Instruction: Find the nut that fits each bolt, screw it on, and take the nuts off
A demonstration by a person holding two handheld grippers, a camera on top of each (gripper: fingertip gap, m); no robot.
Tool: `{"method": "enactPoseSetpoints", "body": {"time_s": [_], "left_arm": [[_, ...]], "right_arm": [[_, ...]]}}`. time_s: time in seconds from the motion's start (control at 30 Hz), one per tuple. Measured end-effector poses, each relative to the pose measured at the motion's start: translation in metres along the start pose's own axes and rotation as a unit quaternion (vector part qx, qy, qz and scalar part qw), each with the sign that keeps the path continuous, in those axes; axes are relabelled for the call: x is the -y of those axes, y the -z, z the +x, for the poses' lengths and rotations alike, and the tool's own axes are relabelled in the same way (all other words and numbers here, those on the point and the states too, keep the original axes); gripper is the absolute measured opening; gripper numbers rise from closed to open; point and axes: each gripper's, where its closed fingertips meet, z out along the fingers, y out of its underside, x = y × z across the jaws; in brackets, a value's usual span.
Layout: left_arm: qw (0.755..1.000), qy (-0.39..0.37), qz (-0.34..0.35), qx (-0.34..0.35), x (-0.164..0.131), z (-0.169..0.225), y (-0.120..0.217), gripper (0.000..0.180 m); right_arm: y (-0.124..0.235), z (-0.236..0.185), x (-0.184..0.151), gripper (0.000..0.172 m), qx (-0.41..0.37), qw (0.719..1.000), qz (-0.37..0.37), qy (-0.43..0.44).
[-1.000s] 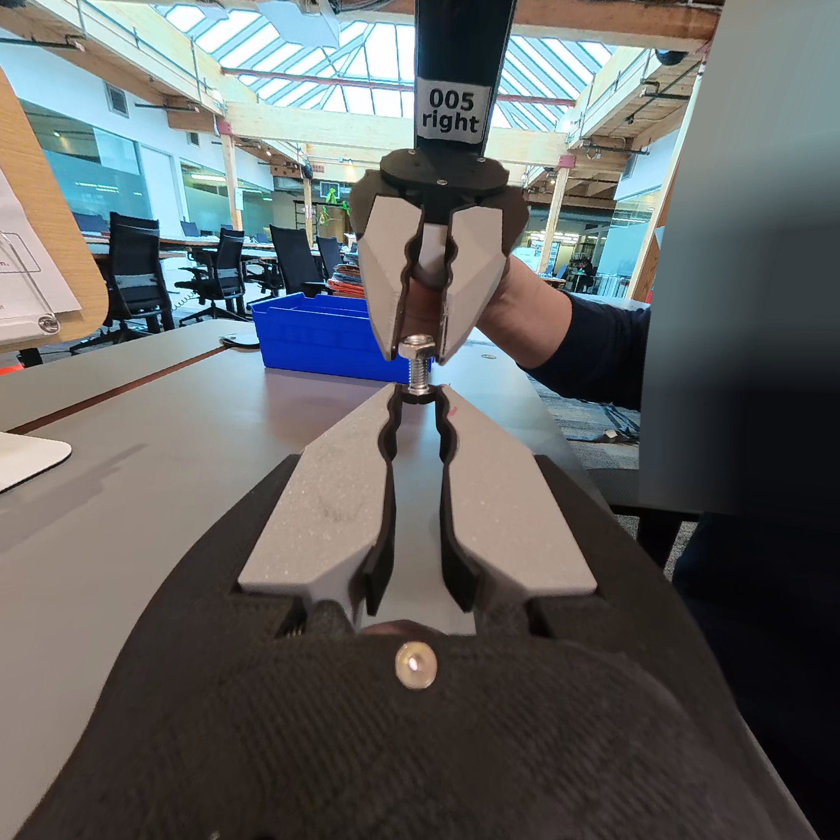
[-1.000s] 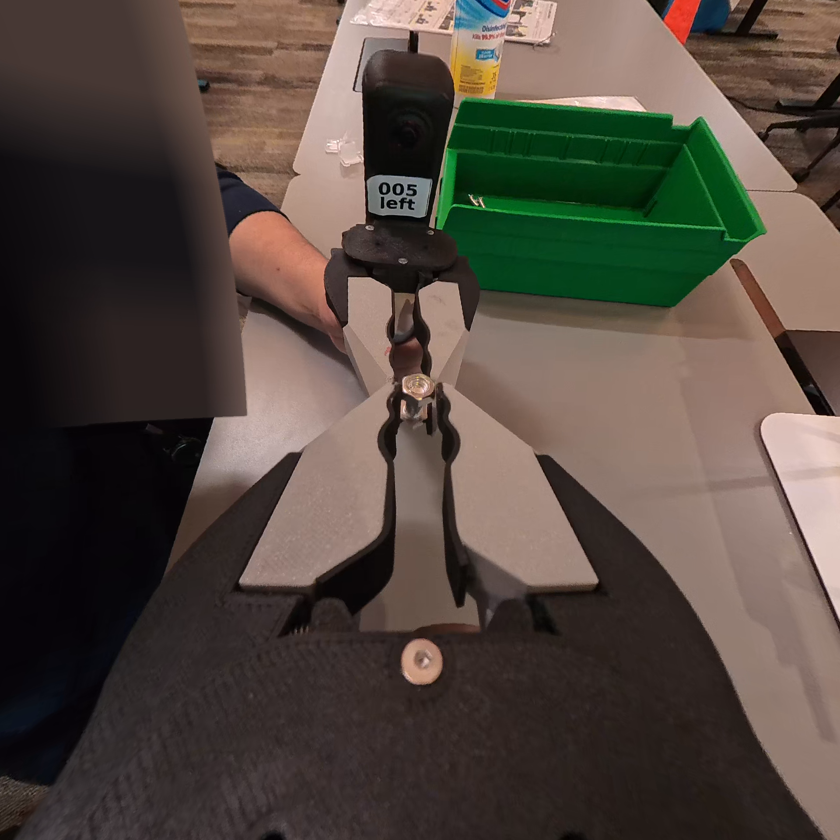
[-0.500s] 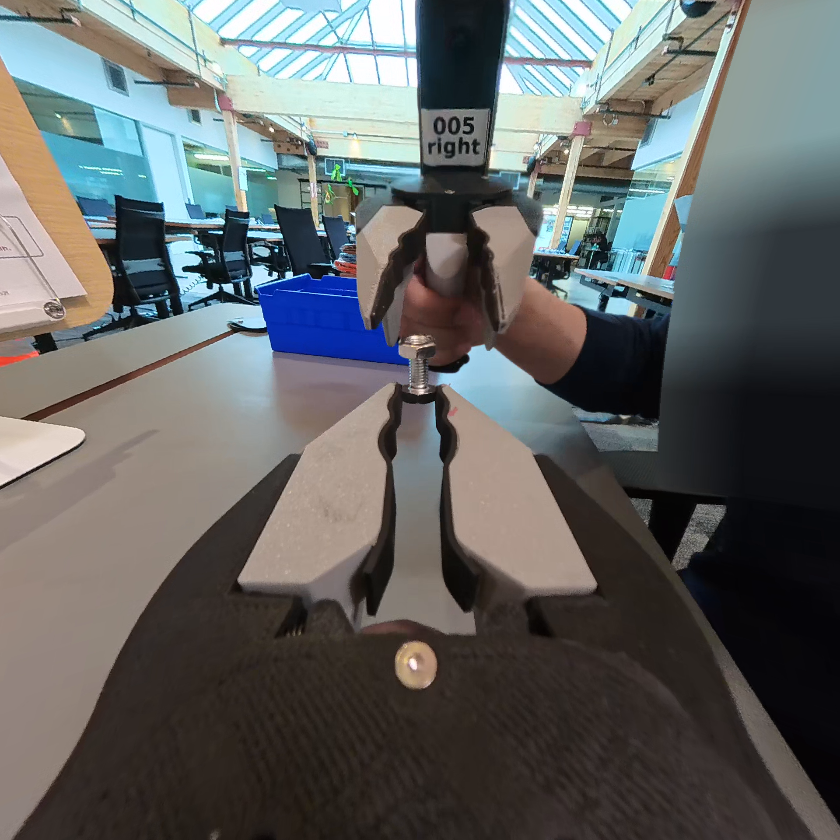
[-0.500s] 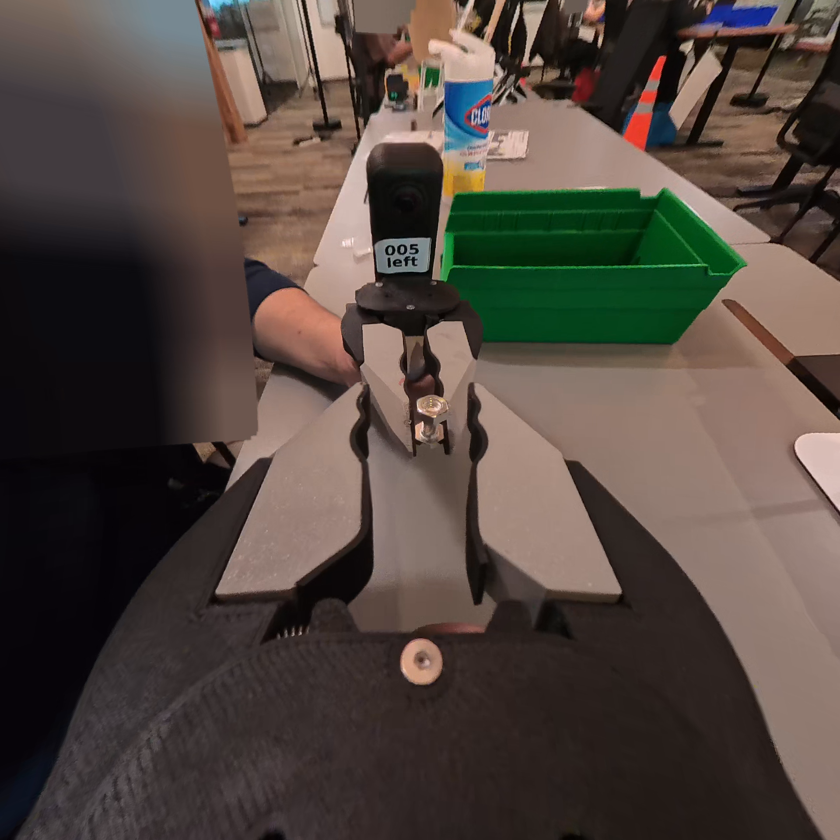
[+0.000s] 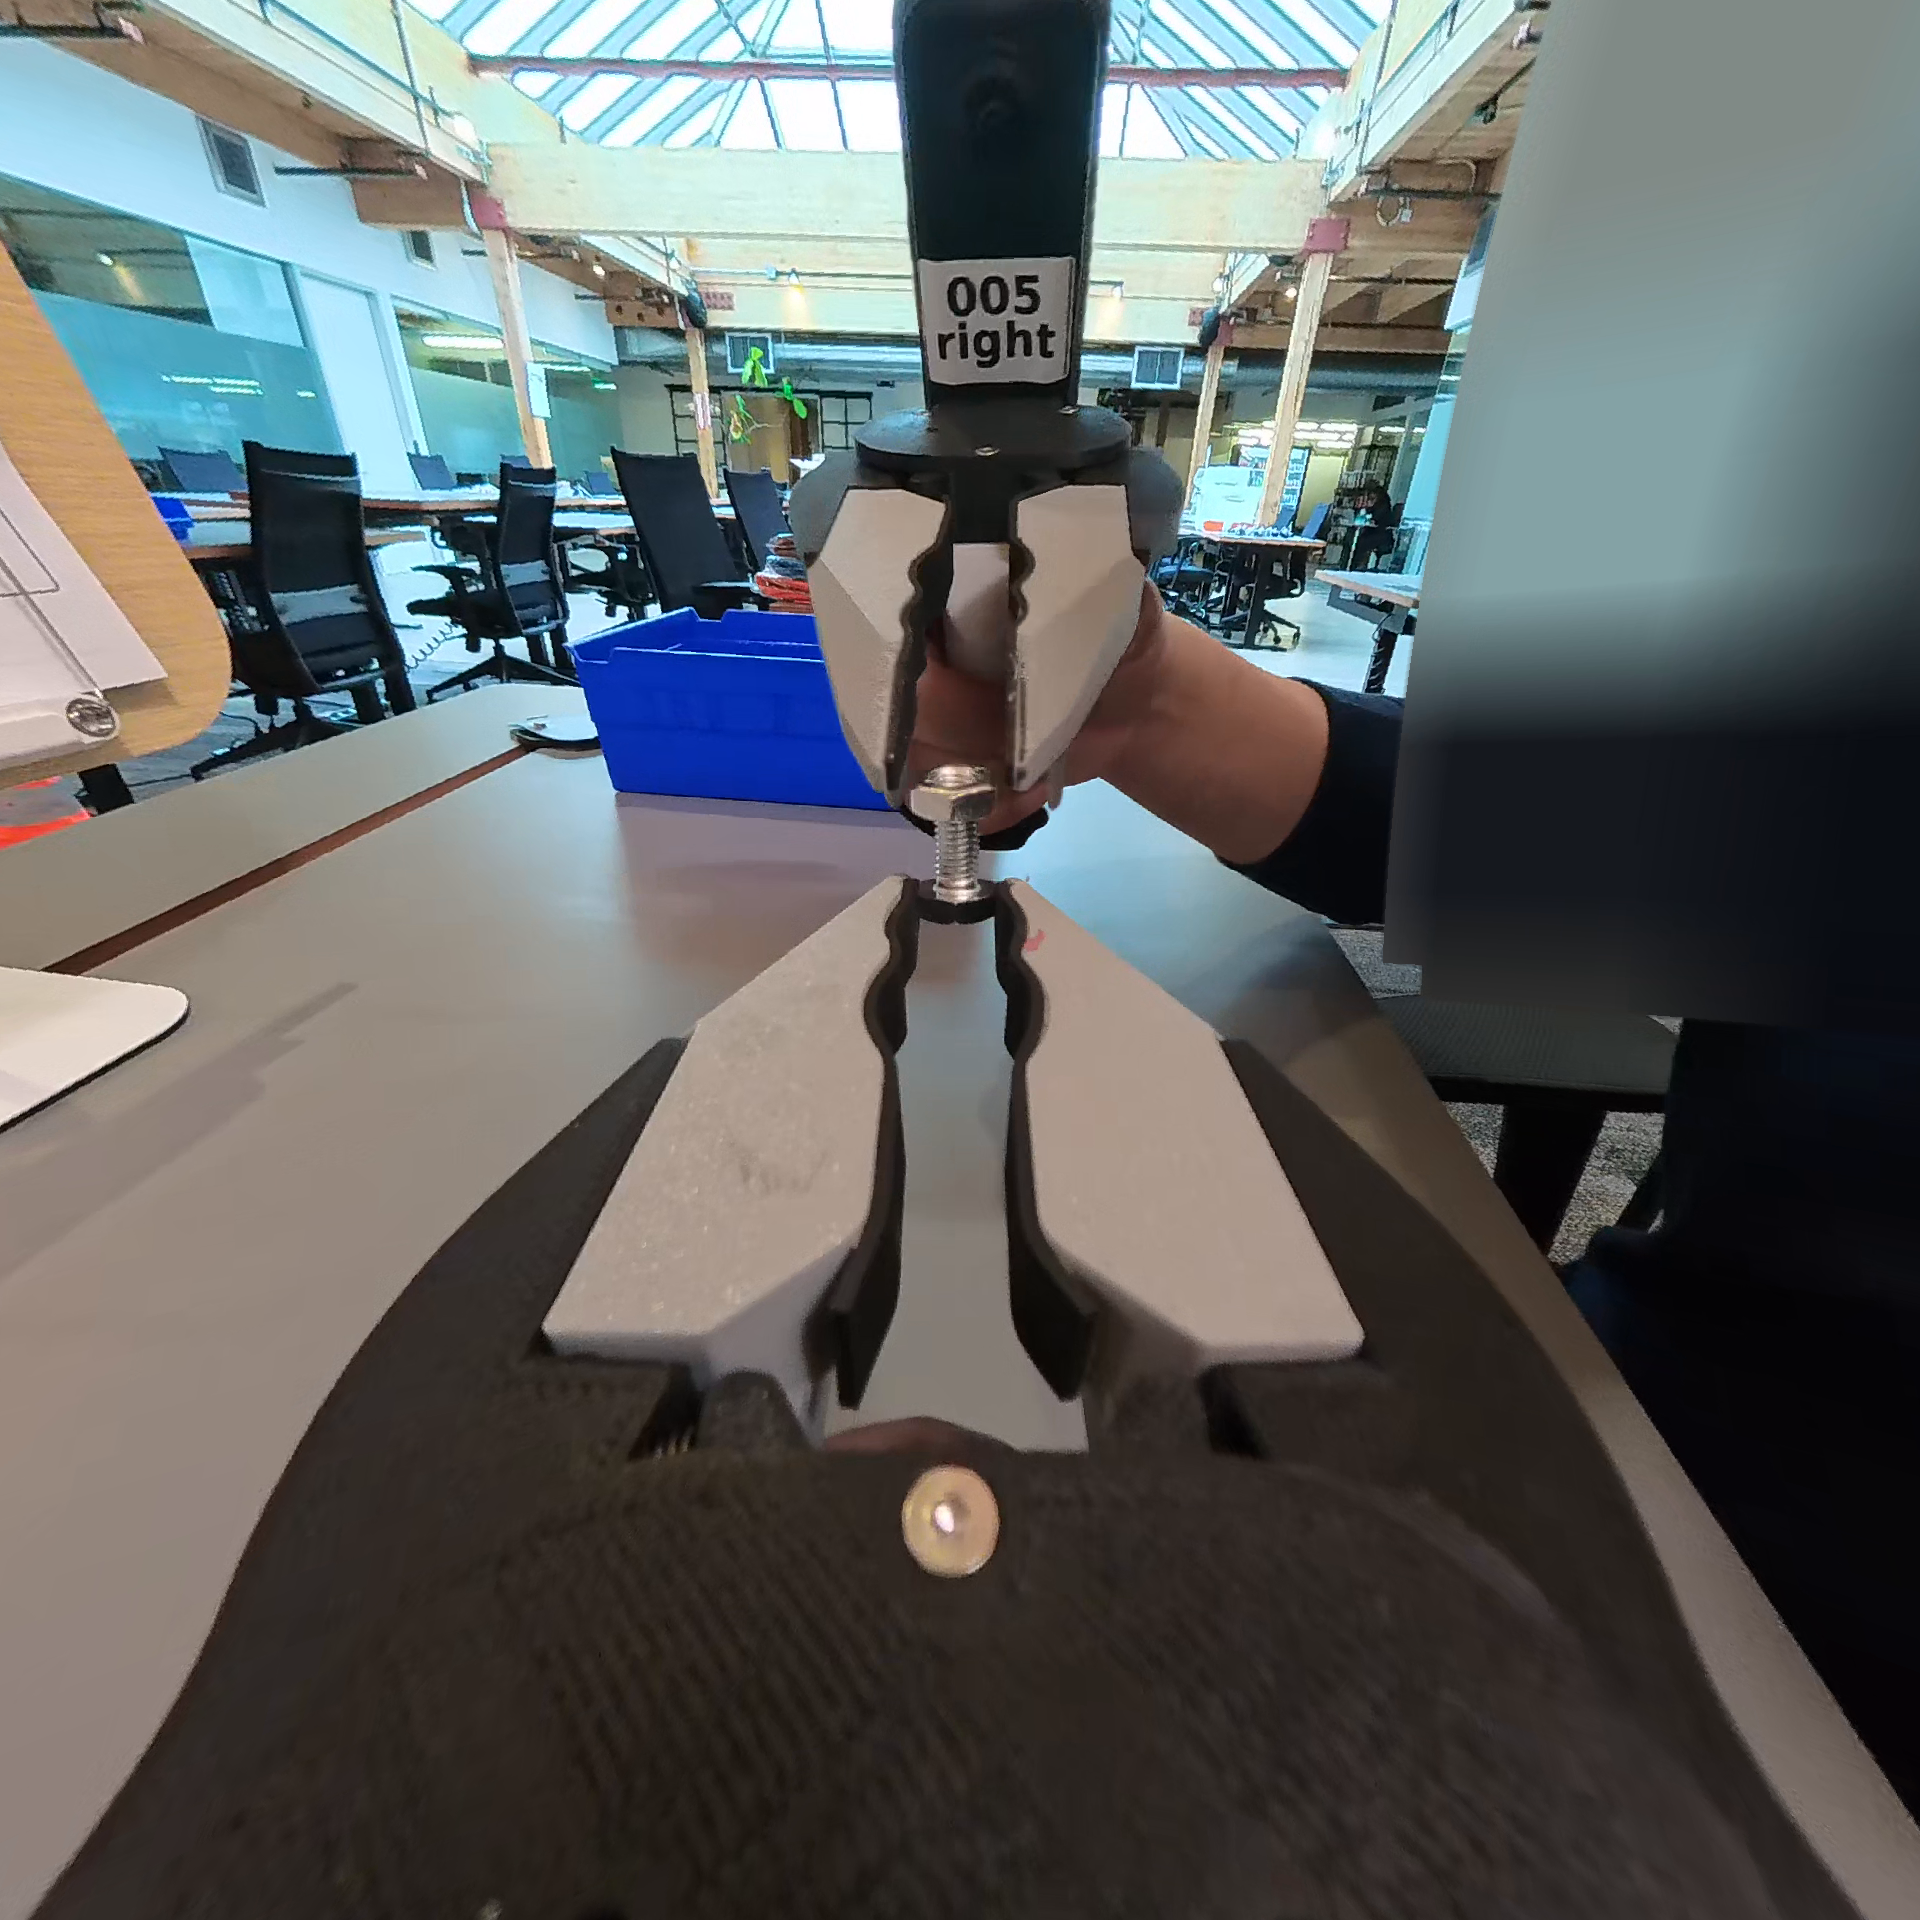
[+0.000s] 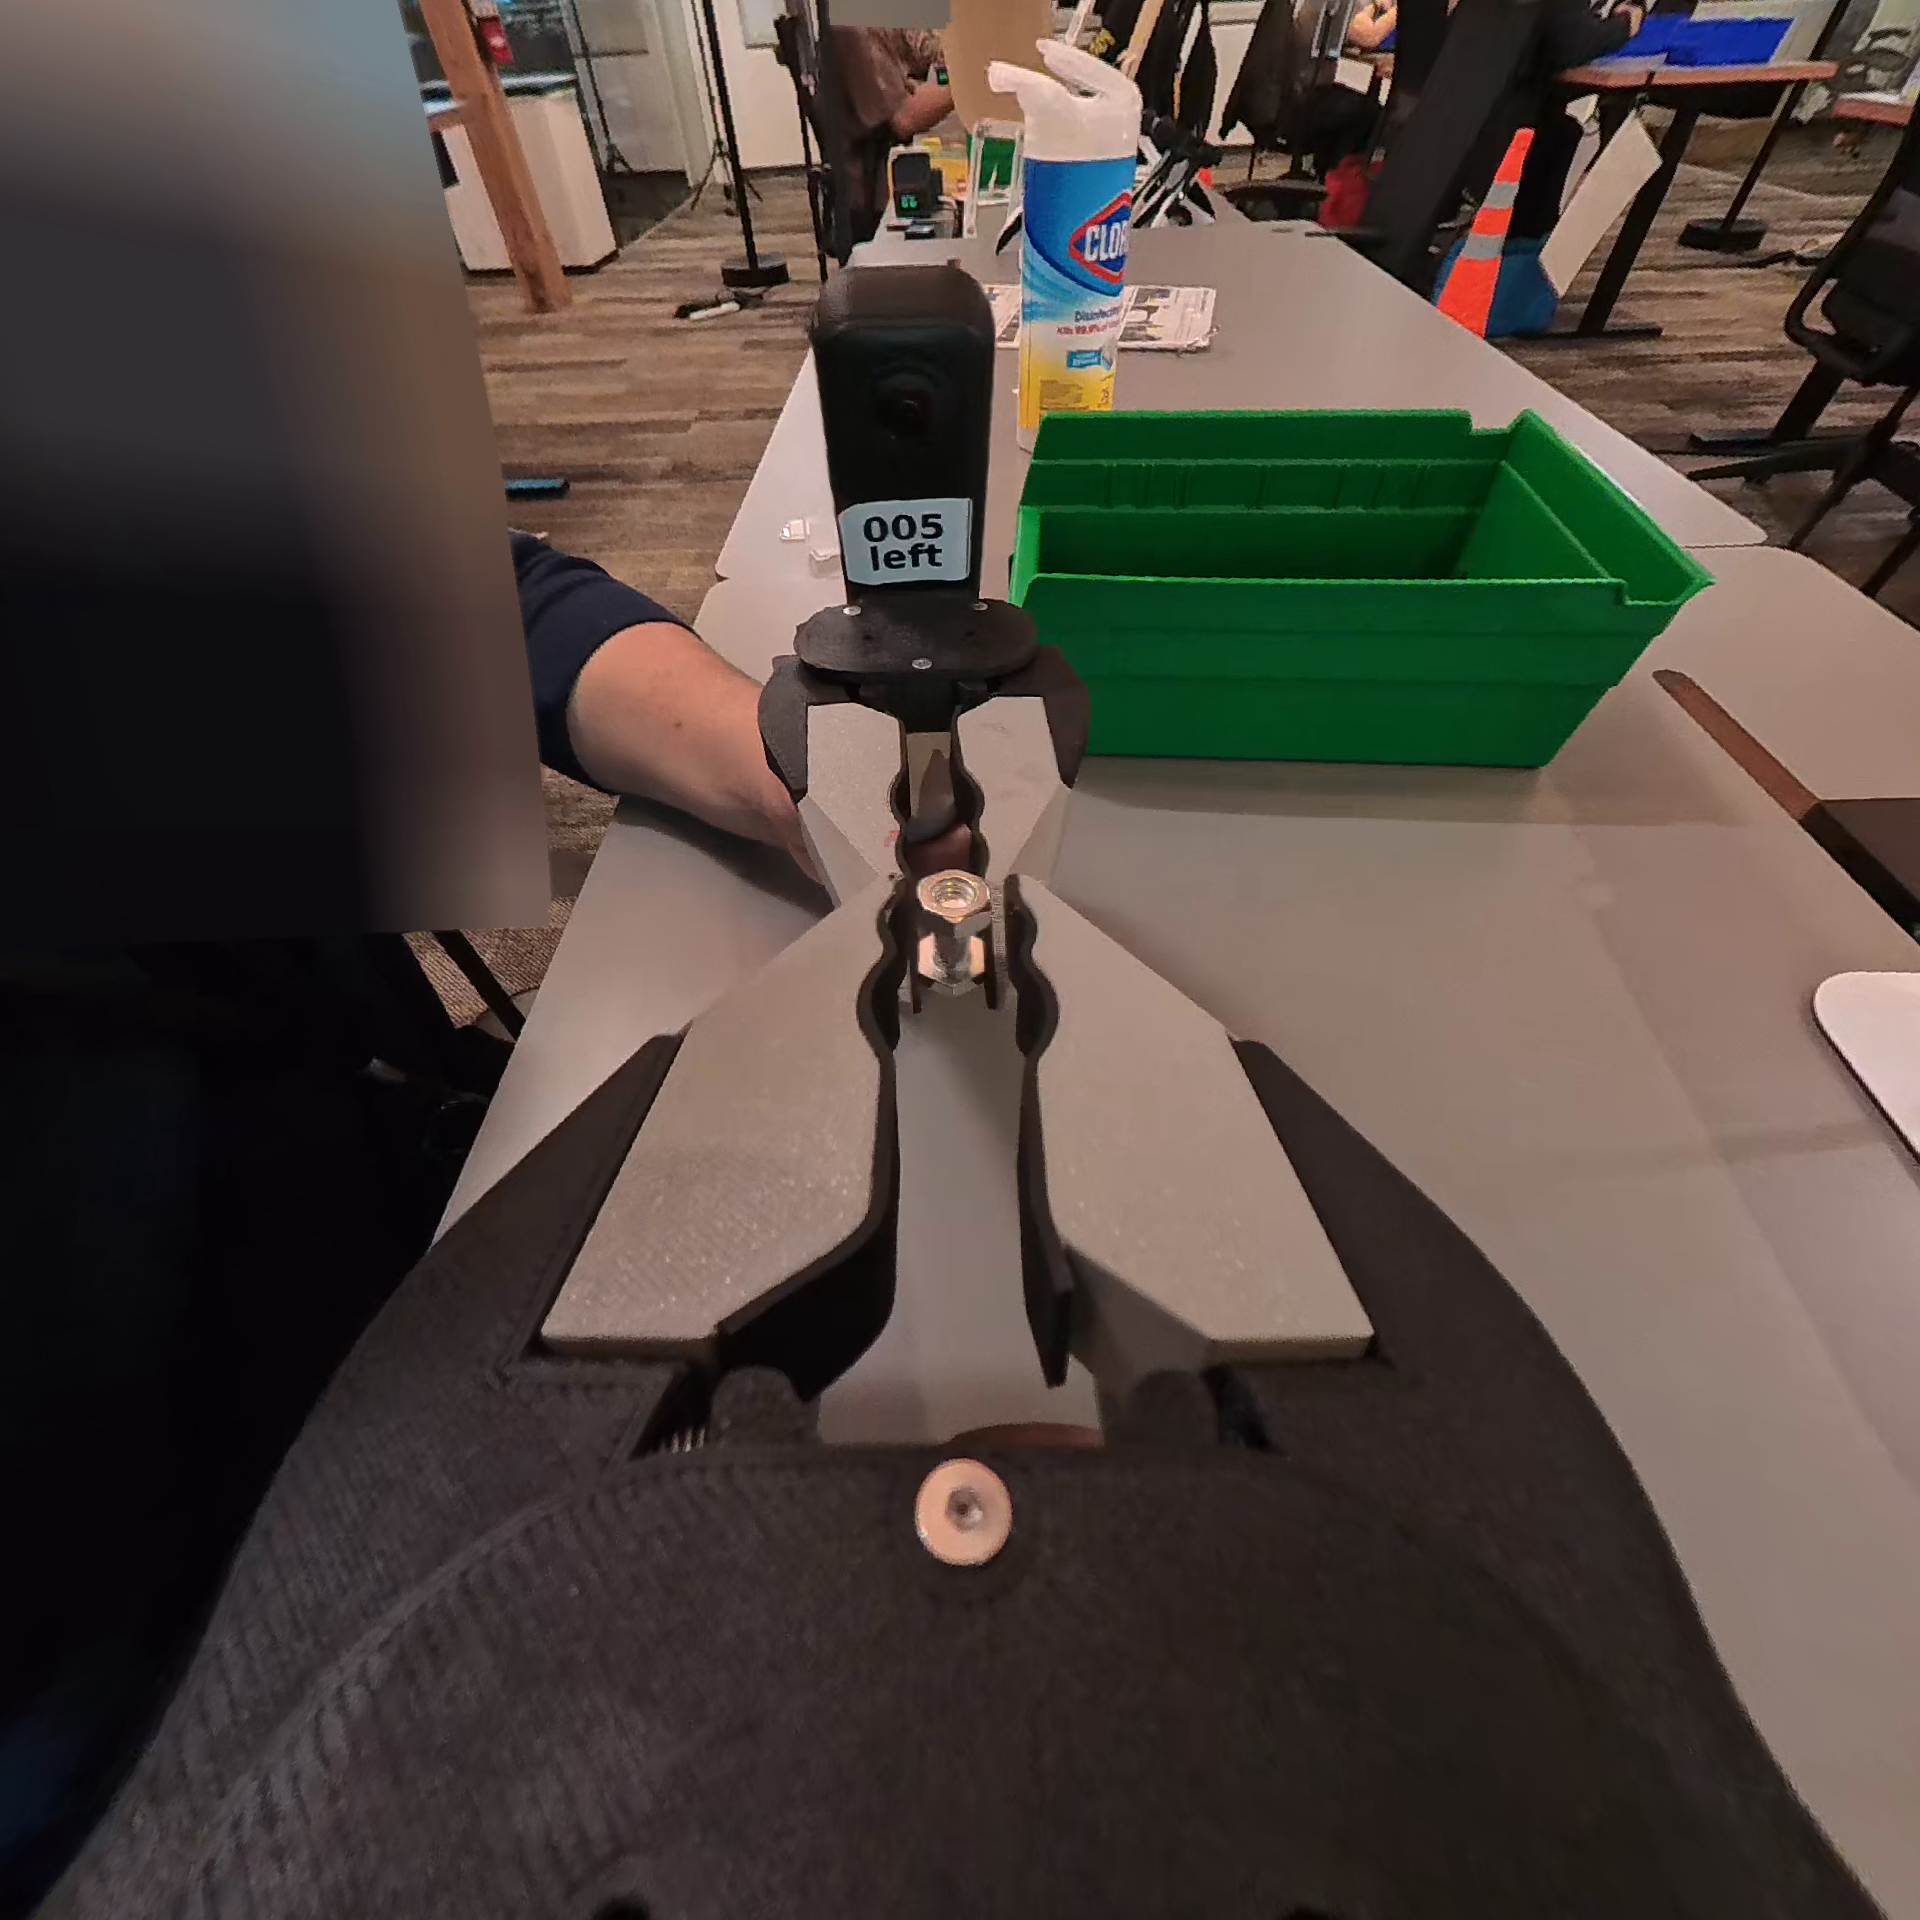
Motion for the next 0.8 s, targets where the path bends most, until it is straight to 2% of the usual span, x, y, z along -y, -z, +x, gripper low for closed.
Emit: {"method": "enactPoseSetpoints", "body": {"time_s": [0.17,0.43,0.8], "left_arm": [[1.0,0.003,0.002,-0.003,0.001,0.001,0.0,0.012],[0.999,0.046,0.028,-0.011,0.01,0.0,0.003,0.012],[0.999,-0.02,-0.026,0.035,0.001,-0.005,0.001,0.012]], "right_arm": [[-0.003,-0.002,-0.001,0.011,0.007,1.0,-0.001,0.004],[-0.004,0.0,0.008,0.01,-0.025,0.998,0.041,0.028],[-0.003,0.004,-0.002,0.01,-0.04,0.999,0.012,-0.03]]}}
